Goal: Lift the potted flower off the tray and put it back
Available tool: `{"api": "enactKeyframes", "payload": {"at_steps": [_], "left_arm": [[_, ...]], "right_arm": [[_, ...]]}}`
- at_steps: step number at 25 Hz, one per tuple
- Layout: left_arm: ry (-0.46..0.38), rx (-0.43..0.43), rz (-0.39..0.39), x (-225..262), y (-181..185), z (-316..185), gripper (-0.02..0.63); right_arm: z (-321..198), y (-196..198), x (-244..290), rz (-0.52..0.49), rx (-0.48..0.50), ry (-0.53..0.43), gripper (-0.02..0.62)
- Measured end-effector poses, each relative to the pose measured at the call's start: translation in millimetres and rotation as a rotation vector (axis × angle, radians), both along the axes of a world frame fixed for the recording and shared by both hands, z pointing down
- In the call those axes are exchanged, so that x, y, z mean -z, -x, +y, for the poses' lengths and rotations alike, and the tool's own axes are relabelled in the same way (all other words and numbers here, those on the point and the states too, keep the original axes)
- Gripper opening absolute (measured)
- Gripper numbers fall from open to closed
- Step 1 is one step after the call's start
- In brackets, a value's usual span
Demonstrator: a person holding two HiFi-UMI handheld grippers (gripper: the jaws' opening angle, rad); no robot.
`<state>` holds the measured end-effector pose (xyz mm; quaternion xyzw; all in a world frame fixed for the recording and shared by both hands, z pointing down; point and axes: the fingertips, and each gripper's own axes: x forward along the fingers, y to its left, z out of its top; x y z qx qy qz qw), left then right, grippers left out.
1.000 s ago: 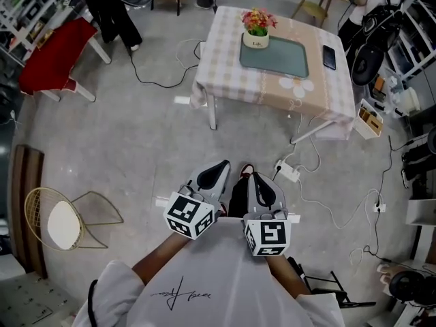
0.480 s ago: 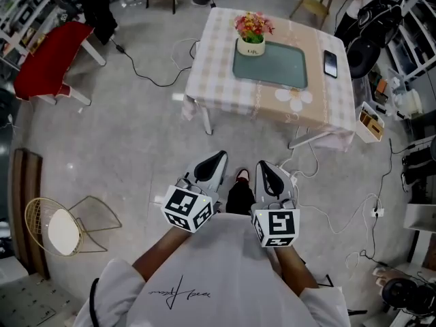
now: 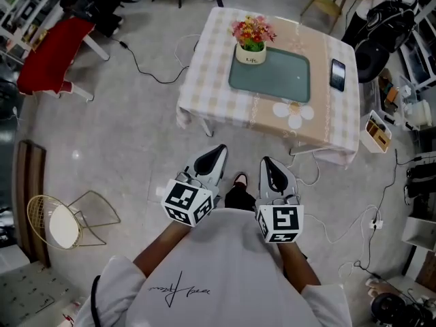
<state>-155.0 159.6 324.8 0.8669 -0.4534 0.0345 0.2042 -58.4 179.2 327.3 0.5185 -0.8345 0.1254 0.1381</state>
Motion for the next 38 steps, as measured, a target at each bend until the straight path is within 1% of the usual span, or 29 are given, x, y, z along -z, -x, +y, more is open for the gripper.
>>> {"api": "enactKeyframes", "payload": {"at_steps": [8, 14, 19, 22, 26, 31, 34, 38], "left_arm": [[-0.008, 0.04, -0.039, -3, -22, -42, 0.0], [-0.012, 0.058, -0.031, -4, -31, -59, 0.017], [-0.005, 0.06, -0.025, -9, -33, -72, 0.031], [-0.003, 0.06, -0.046, -15, -30, -83, 0.035], [0.017, 0.069, -0.041, -24, -23, -101, 0.037], [0.035, 0.057, -0.049, -35, -18, -123, 0.04], [0.044, 0.054, -0.033, -36, -19, -137, 0.04], [0.045, 0.028, -0.047, -41, -25, -154, 0.04]], "right_arm": [[-49, -26, -8, -0.025, 0.032, -0.008, 0.003], [-66, -39, -9, -0.031, 0.047, -0.015, 0.004], [-83, -47, -11, -0.005, 0.065, -0.022, 0.003], [-97, -46, -12, 0.01, 0.076, -0.029, 0.003], [-121, -41, -18, 0.011, 0.081, -0.023, 0.003], [-145, -28, -30, 0.015, 0.099, -0.004, 0.003], [-157, -25, -34, 0.009, 0.102, 0.005, 0.005], [-174, -22, -41, -0.003, 0.099, 0.025, 0.025]]}}
